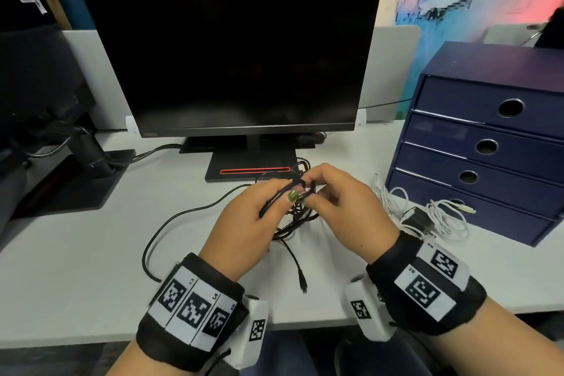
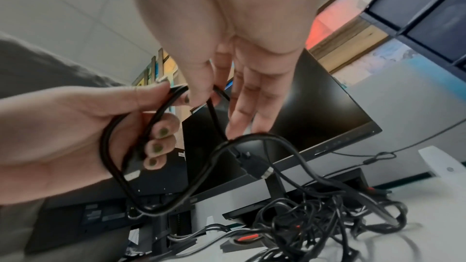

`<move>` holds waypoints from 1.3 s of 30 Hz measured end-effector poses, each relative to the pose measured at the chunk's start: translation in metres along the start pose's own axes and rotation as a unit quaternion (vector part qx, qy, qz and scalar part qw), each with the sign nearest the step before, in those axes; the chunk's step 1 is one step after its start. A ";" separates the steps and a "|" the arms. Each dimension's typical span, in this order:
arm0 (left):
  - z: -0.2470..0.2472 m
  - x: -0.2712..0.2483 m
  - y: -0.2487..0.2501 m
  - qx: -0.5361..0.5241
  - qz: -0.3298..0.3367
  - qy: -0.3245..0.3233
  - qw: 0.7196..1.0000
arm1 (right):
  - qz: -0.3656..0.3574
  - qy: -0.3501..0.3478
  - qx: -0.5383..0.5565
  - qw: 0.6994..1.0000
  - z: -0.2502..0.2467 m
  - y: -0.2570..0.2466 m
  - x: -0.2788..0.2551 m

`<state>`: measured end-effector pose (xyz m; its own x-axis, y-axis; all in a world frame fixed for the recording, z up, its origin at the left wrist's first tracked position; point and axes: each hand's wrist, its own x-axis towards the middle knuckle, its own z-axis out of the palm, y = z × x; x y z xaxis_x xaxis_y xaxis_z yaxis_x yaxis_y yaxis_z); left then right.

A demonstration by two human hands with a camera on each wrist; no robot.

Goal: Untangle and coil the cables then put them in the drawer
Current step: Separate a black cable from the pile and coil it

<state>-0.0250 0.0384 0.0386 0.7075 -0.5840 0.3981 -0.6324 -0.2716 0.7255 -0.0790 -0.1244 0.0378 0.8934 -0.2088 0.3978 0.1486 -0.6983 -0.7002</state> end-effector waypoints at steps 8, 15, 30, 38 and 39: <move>-0.022 0.003 -0.017 -0.059 -0.056 0.150 0.985 | 0.069 0.037 0.030 0.996 -0.023 0.023 0.005; -0.029 0.005 -0.015 -0.144 -0.028 0.146 0.978 | 0.094 0.032 0.051 0.994 -0.036 0.012 0.003; 0.011 -0.006 0.008 -0.189 -0.016 -0.017 0.982 | 0.102 0.011 0.213 0.972 -0.001 -0.021 -0.009; -0.002 -0.005 0.018 -0.026 0.043 0.147 0.988 | 0.135 0.018 0.251 0.958 -0.008 -0.020 -0.001; -0.007 -0.004 0.021 -0.006 0.058 0.176 0.983 | 0.122 0.022 0.229 0.965 -0.009 -0.019 -0.001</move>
<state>-0.0394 0.0404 0.0562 0.6968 -0.3086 0.6475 -0.7137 -0.2090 0.6685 -0.0871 -0.1175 0.0560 0.9082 -0.3642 0.2062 0.1177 -0.2506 -0.9609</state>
